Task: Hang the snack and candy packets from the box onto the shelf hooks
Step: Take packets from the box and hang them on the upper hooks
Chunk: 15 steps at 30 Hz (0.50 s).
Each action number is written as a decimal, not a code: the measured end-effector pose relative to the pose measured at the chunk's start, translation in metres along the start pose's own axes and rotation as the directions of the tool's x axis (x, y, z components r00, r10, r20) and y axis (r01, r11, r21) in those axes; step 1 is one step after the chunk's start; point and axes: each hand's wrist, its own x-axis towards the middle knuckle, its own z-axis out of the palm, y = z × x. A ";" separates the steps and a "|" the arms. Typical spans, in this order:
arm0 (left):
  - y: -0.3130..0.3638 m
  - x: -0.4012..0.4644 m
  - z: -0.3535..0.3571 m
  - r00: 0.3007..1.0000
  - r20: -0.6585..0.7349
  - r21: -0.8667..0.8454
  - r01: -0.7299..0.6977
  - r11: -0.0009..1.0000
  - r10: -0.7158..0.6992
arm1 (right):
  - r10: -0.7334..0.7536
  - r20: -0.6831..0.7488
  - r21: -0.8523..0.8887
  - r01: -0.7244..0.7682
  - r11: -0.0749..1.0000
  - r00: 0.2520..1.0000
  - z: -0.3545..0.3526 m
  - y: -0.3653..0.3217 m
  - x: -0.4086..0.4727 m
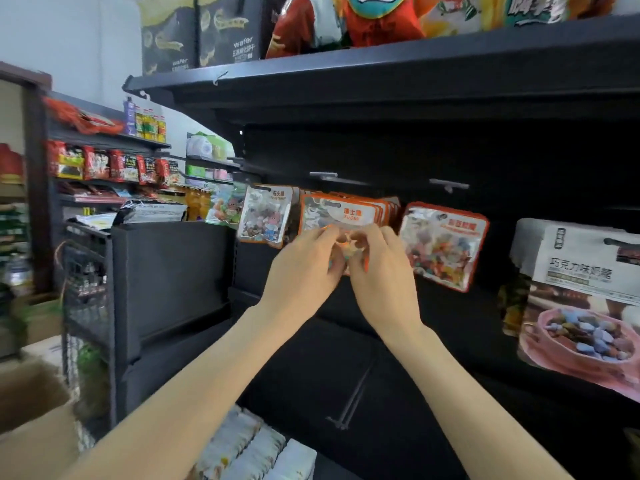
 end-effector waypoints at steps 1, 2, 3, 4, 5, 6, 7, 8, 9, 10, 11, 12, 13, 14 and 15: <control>-0.017 -0.007 -0.011 0.999 -0.004 0.042 0.036 0.998 -0.036 | -0.034 0.042 0.015 0.033 0.999 0.999 0.015 -0.007 -0.006; -0.036 -0.014 -0.023 0.997 -0.009 0.077 0.074 0.994 -0.073 | -0.047 0.070 0.048 0.044 0.998 0.996 0.029 -0.020 -0.010; -0.056 -0.021 -0.036 0.993 -0.009 0.112 0.118 0.987 -0.117 | -0.057 0.087 0.082 0.050 0.995 0.995 0.044 -0.032 -0.008; -0.078 -0.029 -0.049 0.988 -0.014 0.149 0.157 0.976 -0.157 | -0.080 0.141 0.101 0.066 0.993 0.987 0.065 -0.052 -0.004; -0.102 -0.039 -0.063 0.980 -0.010 0.186 0.195 0.963 -0.197 | -0.080 0.194 0.106 0.061 0.993 0.978 0.084 -0.071 -0.004; -0.126 -0.048 -0.078 0.974 -0.013 0.222 0.221 0.950 -0.224 | -0.086 0.231 0.127 0.057 0.990 0.969 0.105 -0.088 -0.006; -0.151 -0.059 -0.093 0.965 -0.004 0.262 0.252 0.931 -0.260 | -0.103 0.263 0.151 0.065 0.986 0.959 0.126 -0.105 -0.009; -0.178 -0.070 -0.107 0.955 0.002 0.293 0.284 0.913 -0.298 | -0.121 0.282 0.169 0.075 0.983 0.952 0.146 -0.125 -0.014; -0.204 -0.084 -0.123 0.937 0.016 0.323 0.326 0.889 -0.349 | -0.131 0.308 0.185 0.076 0.980 0.942 0.170 -0.146 -0.018; -0.222 -0.094 -0.131 0.924 0.023 0.333 0.353 0.874 -0.382 | -0.137 0.336 0.194 0.074 0.978 0.932 0.185 -0.157 -0.020; -0.246 -0.108 -0.147 0.900 0.044 0.354 0.392 0.849 -0.434 | -0.148 0.362 0.210 0.074 0.975 0.920 0.211 -0.178 -0.026; -0.272 -0.122 -0.163 0.880 0.043 0.370 0.426 0.826 -0.473 | -0.153 0.403 0.215 0.069 0.974 0.902 0.238 -0.200 -0.032; -0.297 -0.136 -0.177 0.846 0.049 0.393 0.472 0.789 -0.530 | -0.169 0.439 0.220 0.076 0.972 0.882 0.264 -0.221 -0.039; -0.322 -0.154 -0.190 0.816 0.041 0.407 0.513 0.756 -0.576 | -0.184 0.492 0.234 0.074 0.969 0.851 0.290 -0.241 -0.048; -0.343 -0.170 -0.205 0.766 0.050 0.409 0.569 0.713 -0.640 | -0.202 0.529 0.250 0.075 0.965 0.824 0.317 -0.259 -0.057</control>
